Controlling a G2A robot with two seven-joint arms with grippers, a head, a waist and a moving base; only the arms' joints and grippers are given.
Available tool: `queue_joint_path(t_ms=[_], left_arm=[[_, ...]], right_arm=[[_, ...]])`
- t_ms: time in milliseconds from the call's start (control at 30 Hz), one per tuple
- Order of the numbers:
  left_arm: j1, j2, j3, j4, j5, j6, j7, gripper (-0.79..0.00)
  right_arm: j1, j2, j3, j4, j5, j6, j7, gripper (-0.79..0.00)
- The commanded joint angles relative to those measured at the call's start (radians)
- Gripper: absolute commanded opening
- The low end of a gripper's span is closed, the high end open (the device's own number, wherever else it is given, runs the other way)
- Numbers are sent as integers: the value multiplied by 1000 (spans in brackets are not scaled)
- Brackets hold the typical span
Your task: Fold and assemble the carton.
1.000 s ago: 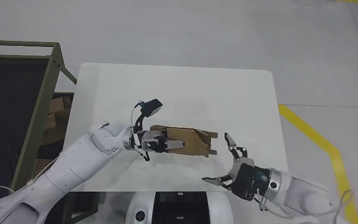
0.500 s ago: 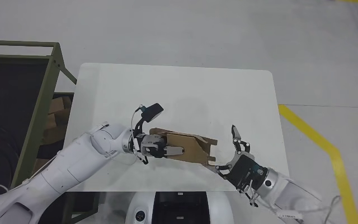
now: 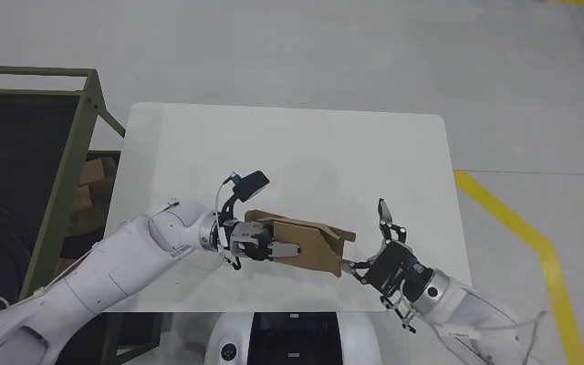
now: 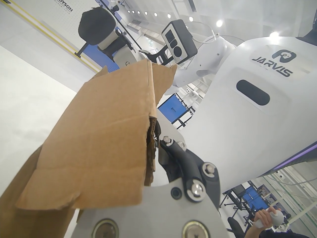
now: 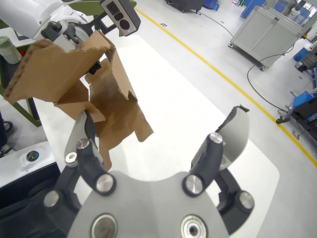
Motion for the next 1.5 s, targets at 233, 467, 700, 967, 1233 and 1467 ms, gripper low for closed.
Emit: queue_joint_path(t_ms=[233, 467, 700, 967, 1233, 1467], left_arm=[[-18, 3, 22, 3, -5, 0, 0, -785], [-23, 4, 23, 8, -15, 0, 0, -785], [-25, 4, 26, 11, -18, 0, 0, -785], [-26, 3, 25, 13, -19, 0, 0, -785], [-24, 0, 20, 24, -33, 0, 0, -785], [-23, -3, 19, 27, -35, 0, 0, -785]], right_arm=[[43, -10, -40, 0, -18, -25, 26, 0], [65, -16, -67, 0, -51, -45, 32, -160], [71, -21, -82, 0, -70, -47, 31, -166], [68, -25, -90, 0, -105, -54, 5, -169], [52, -29, -105, 0, -175, -40, -48, -256], [43, -32, -120, 0, -223, -36, -65, -394]])
